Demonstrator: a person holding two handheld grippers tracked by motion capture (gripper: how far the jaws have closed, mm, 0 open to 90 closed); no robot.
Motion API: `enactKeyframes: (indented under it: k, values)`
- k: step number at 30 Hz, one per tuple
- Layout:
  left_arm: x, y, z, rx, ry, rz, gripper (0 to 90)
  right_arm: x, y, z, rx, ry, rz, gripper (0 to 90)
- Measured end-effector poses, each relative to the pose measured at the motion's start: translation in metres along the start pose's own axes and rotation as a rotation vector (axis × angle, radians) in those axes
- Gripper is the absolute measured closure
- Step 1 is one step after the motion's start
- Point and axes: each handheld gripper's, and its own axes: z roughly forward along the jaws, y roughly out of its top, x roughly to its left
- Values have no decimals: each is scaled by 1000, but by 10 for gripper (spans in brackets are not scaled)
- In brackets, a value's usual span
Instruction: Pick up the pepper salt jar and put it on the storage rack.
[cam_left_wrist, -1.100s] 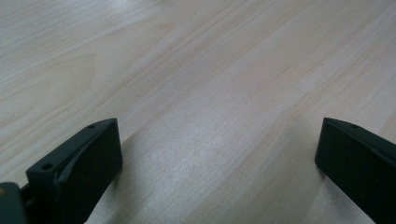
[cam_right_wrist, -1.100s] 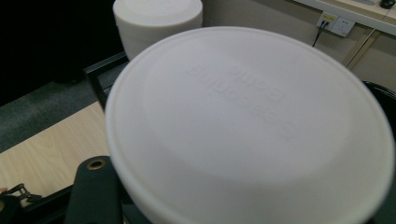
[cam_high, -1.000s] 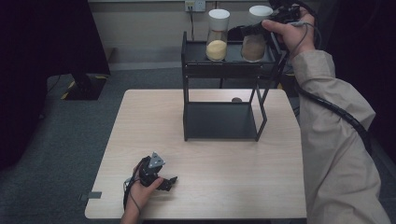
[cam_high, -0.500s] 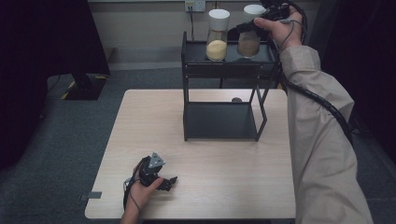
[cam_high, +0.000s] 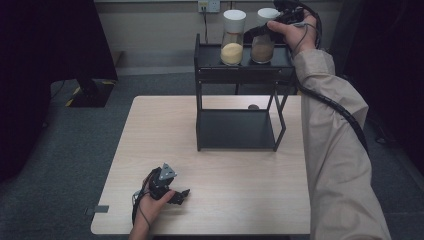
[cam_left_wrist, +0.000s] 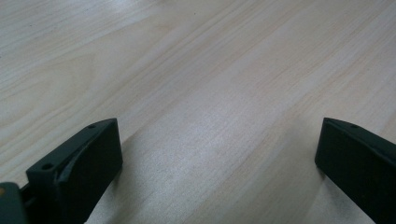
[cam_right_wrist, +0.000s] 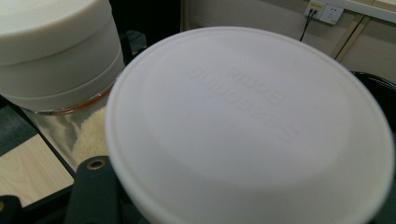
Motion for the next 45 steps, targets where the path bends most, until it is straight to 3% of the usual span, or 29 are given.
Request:
enactKeyframes:
  k: [16, 21, 24, 29, 34, 45]
  values:
    - [0, 0, 0, 0, 0, 0, 0, -3, -6, 1, -21, 5, 10, 348]
    - [0, 0, 0, 0, 0, 0, 0, -1, -4, 1, -5, 3, 15, 229]
    - [0, 0, 0, 0, 0, 0, 0, 3, -4, 0, 4, -21, 23, 117]
    - [0, 0, 0, 0, 0, 1, 0, 6, -8, -4, 2, -38, 40, 47]
    - [0, 0, 0, 0, 0, 0, 0, 9, -15, -11, -10, -49, 59, 8]
    - [0, 0, 0, 0, 0, 0, 0, 18, -28, -20, -10, -49, 79, 11]
